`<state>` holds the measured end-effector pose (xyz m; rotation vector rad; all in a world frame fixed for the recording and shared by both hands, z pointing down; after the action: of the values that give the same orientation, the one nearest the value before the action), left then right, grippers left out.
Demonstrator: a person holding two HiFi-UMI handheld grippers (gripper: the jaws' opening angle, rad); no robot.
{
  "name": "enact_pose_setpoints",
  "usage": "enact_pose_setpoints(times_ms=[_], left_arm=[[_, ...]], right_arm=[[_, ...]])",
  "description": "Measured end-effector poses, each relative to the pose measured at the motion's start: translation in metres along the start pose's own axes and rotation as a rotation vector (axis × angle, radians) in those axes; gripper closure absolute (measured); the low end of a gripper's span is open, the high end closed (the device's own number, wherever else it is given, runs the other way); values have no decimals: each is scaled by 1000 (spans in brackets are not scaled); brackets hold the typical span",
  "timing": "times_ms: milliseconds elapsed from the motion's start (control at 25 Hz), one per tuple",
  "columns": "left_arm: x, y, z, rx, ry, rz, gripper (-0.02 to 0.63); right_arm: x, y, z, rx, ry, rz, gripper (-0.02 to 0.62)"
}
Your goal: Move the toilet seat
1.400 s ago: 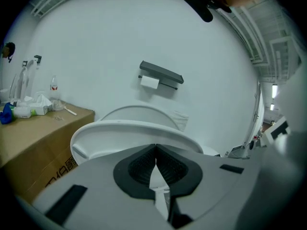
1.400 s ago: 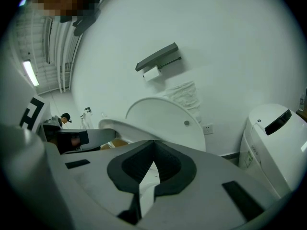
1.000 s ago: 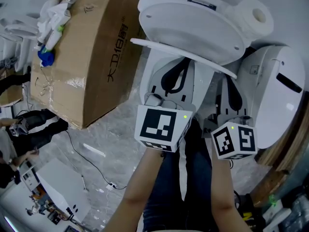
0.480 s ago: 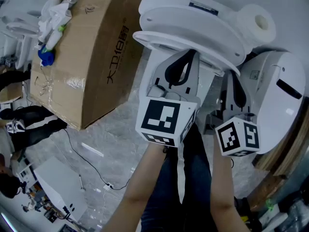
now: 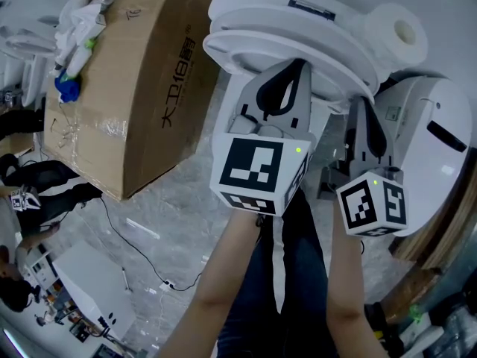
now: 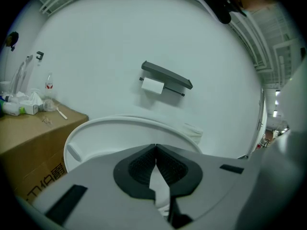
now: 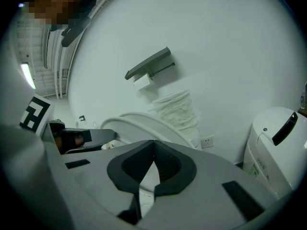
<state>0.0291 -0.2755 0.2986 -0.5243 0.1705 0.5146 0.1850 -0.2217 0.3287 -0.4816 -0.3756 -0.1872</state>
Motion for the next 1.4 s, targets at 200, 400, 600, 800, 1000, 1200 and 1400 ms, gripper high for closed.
enact_pose_setpoints(times_ms=[200,400,600,800,1000,1200,1400], left_arm=[[0,-8,-5,-5,-10,-11,589],[0,-15,-8,1,-27,-9,589],[0,-17,-9,7,-24,-9,589],[2,-12,1,-14,-28,-10,589],[10,-1,23,-41,-36,-3,589],[12,16,44,-72,-41,-11,589],[10,39,62,-91,-22,-28,589]], right_arm=[[1,0,1,-36,-9,38,578],[0,0,3,-42,-12,38,578],[2,-1,7,-23,-4,9,578],[3,4,12,-26,19,32,578],[-3,10,16,-62,31,66,578],[-12,16,25,-76,54,57,580],[-24,27,36,-94,70,47,580]])
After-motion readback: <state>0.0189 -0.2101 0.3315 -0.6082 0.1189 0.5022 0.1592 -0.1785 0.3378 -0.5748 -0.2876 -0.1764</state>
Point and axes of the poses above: the fingertips, and each gripper's own axes: y backward along the fingers, x to its right, z out of its underside, the point moved 7 cm from there along y, backward along the fingers, and after that the axes turned 8 degrees about -x, right-handed, at the moved point
